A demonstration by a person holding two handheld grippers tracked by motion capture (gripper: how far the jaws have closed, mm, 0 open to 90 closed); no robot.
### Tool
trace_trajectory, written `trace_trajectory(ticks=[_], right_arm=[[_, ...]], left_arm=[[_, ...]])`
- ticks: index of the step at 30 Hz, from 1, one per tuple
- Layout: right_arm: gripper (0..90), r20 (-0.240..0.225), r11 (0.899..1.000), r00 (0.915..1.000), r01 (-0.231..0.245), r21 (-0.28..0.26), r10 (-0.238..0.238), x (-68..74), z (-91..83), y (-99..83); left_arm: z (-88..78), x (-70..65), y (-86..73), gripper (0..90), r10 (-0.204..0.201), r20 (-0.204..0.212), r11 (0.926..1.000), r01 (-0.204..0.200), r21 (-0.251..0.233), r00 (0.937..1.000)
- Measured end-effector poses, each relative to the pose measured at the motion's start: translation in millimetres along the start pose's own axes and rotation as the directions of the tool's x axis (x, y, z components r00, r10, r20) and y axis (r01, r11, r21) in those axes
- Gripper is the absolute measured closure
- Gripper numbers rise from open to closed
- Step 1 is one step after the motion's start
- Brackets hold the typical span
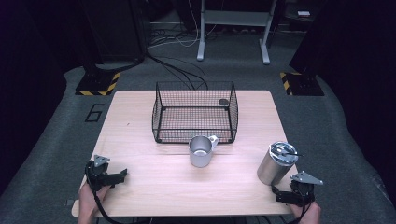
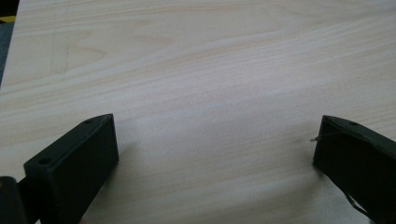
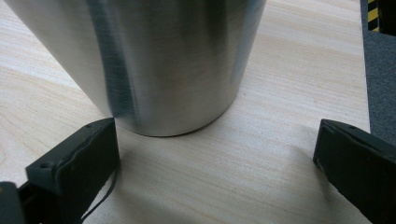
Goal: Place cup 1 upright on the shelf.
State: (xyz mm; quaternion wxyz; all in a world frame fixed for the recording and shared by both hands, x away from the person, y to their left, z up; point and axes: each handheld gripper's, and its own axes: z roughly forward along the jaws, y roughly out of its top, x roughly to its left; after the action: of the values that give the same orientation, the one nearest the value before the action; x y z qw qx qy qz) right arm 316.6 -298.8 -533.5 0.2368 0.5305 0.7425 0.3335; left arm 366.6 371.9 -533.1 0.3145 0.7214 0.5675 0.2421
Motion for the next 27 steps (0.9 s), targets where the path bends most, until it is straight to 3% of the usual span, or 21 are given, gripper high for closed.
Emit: trace_trajectory(ticks=[2, 20, 25, 27], right_arm=[[0.0, 0.0, 1.0, 1.0, 0.0, -0.001, 0.0, 0.0, -0.1, -0.1], [0.0, -0.01, 1.0, 0.9999, -0.006, 0.006, 0.006, -0.6, 0.7, 1.9], [0.0, 0.019, 0.998, 0.9997, -0.015, 0.065, 0.014, 3.5, 0.4, 7.4], [0.0, 0.002, 0.997, 0.9994, -0.035, 0.065, 0.035, 6.1, 0.1, 8.6]], left_arm=[[2.4, 0.7, 3.0, 0.0, 0.018, 0.01, 0.9998, -0.018, 0.004, 0.9998], [7.5, 1.1, 7.0, 0.2, 0.037, 0.028, 0.9993, -0.037, -0.004, 0.9989], [7.4, 1.2, 7.0, 0.2, 0.038, 0.027, 0.9993, -0.038, -0.005, 0.9989], [7.4, 1.3, 7.0, 0.2, 0.039, 0.027, 0.9992, -0.039, -0.005, 0.9989]])
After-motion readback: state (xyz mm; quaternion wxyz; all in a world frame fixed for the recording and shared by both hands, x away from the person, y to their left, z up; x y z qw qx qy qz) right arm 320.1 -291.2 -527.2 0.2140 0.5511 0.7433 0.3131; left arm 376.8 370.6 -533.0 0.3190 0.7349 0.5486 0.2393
